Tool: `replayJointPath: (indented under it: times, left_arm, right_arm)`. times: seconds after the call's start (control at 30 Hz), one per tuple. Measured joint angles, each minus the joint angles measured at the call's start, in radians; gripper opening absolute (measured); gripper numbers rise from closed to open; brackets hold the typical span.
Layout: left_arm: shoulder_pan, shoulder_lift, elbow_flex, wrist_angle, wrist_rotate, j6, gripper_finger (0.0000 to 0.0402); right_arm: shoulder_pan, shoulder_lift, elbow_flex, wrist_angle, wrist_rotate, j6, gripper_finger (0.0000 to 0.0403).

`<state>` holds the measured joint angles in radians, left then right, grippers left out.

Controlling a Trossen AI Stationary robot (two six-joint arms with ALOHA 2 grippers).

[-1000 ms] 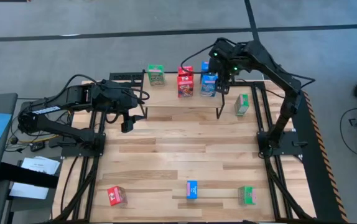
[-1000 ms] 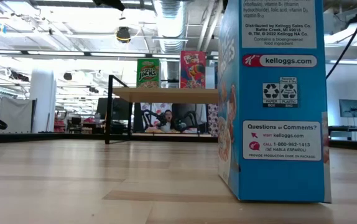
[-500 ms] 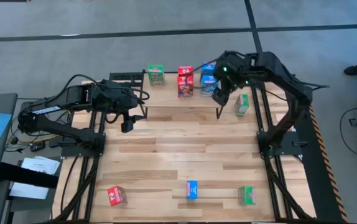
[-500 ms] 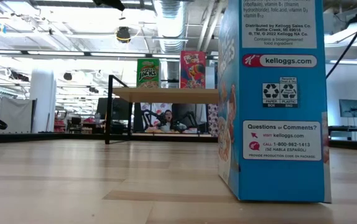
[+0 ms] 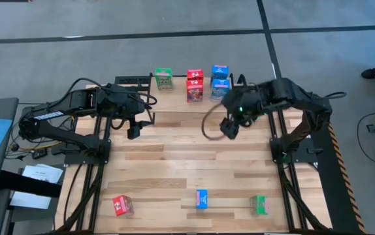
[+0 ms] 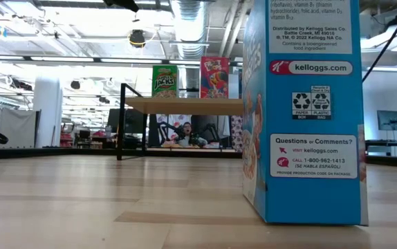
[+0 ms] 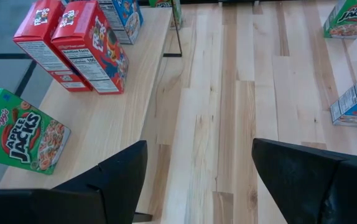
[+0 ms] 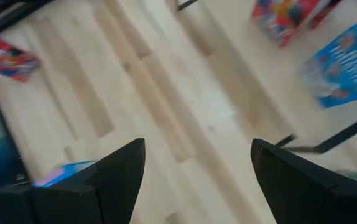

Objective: Stack cereal on shelf
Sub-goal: Put the bottom green cereal box on the shelf aligned with the other green cereal box

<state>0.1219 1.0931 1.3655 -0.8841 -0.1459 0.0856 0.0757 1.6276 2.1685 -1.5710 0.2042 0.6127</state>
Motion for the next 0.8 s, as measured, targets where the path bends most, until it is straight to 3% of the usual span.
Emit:
replayJointPath:
  times: [0.2,0.47,0.8]
  left_arm:
    - [0.0,0.0,0.0,0.0,0.0,0.011,0.0279]
    - [0.0,0.0,0.0,0.0,-0.001,0.24,0.0279]
    - [0.0,0.0,0.0,0.001,0.0,0.181,0.0279]
  right_arm:
    - [0.147,0.004,0.0,0.0,0.001,0.206,0.0317]
    - [0.338,0.029,0.0,0.001,0.004,0.521,0.0317]
    - [0.562,0.084,-0.064,-0.003,0.001,0.929,0.0317]
